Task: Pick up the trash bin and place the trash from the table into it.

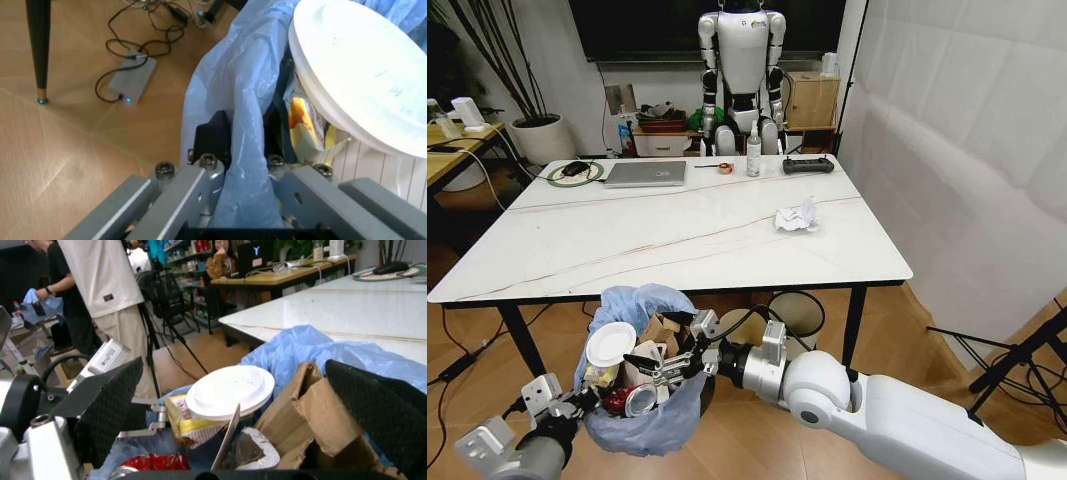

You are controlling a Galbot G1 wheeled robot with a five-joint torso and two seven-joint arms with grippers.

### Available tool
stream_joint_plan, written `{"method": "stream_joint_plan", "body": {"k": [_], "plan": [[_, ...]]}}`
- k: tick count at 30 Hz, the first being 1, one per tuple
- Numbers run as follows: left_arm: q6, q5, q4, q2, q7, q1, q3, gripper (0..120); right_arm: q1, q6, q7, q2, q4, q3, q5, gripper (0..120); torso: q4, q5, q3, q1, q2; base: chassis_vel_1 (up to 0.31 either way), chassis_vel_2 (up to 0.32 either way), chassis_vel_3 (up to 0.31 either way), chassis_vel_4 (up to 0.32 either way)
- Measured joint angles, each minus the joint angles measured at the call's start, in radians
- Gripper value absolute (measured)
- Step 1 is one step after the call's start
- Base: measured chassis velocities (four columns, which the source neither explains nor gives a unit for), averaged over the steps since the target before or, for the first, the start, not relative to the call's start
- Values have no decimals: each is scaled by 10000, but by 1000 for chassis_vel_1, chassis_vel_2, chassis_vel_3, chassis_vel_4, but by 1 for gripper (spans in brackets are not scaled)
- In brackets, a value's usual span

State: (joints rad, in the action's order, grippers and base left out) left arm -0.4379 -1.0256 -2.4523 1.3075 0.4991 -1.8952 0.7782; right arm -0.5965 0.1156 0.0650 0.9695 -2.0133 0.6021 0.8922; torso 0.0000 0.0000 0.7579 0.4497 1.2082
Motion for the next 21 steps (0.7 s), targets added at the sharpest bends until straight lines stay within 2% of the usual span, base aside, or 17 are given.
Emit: {"method": "stream_joint_plan", "body": {"k": [6,11,12,17,21], "plan": [[72,260,38,21,-162,42,-30,1,82,23,-194,70,-58,-456,214,100,0,0,0,0,0,0,0,0,0],[105,243,0,-22,-231,124,-66,1,314,332,-883,381,51,-2201,1204,100,0,1,0,0,0,0,0,0,0],[105,243,0,-22,-231,124,-66,1,314,332,-883,381,51,-2201,1204,100,0,1,0,0,0,0,0,0,0],[109,236,56,-90,-242,186,-125,1,684,1088,-1937,487,1189,-3843,1673,100,0,0,0,0,0,0,0,0,0],[110,268,88,-92,-253,252,-182,1,902,1153,-2062,560,2192,-4406,1439,100,0,3,1,1,-1,0,0,0,0]]}}
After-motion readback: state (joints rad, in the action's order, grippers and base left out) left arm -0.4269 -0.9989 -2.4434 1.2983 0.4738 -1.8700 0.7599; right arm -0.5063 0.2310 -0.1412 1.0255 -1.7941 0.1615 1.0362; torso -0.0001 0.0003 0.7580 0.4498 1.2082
